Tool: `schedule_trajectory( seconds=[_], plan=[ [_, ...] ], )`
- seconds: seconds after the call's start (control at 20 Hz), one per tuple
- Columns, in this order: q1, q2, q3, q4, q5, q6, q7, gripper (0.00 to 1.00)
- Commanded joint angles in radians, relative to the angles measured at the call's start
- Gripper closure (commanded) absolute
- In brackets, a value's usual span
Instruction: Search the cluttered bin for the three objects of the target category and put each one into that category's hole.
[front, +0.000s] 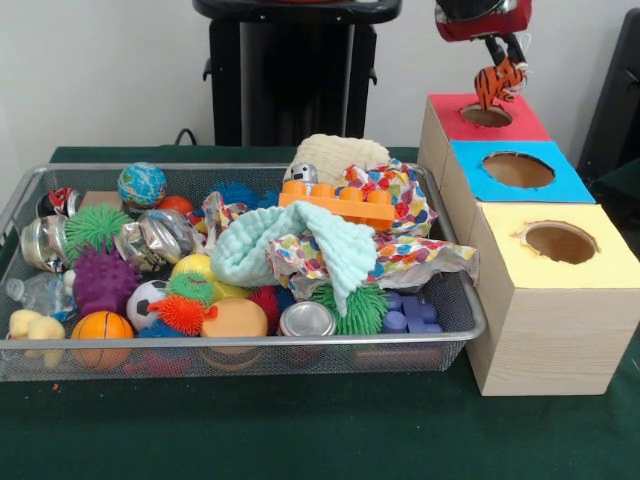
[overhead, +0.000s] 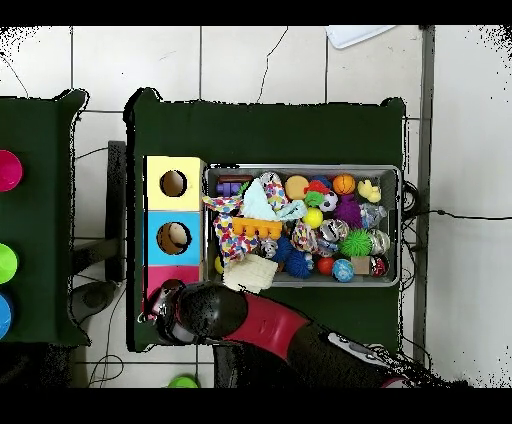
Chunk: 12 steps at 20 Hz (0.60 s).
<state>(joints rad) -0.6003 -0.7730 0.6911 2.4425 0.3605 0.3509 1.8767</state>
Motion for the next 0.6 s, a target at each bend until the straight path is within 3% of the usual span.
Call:
schedule_trajectory(
  seconds=[0.05,0.3,0.6],
  plan=[
    [-0.036,0.104,0.006,-0.110,-0.027,-0.047,0.059,1.00],
    [-0.050,0.144,0.048,-0.100,-0.033,-0.087,0.078,1.00],
    [-0.061,0.166,0.039,-0.107,-0.058,-0.083,0.073,1.00]
  ],
)
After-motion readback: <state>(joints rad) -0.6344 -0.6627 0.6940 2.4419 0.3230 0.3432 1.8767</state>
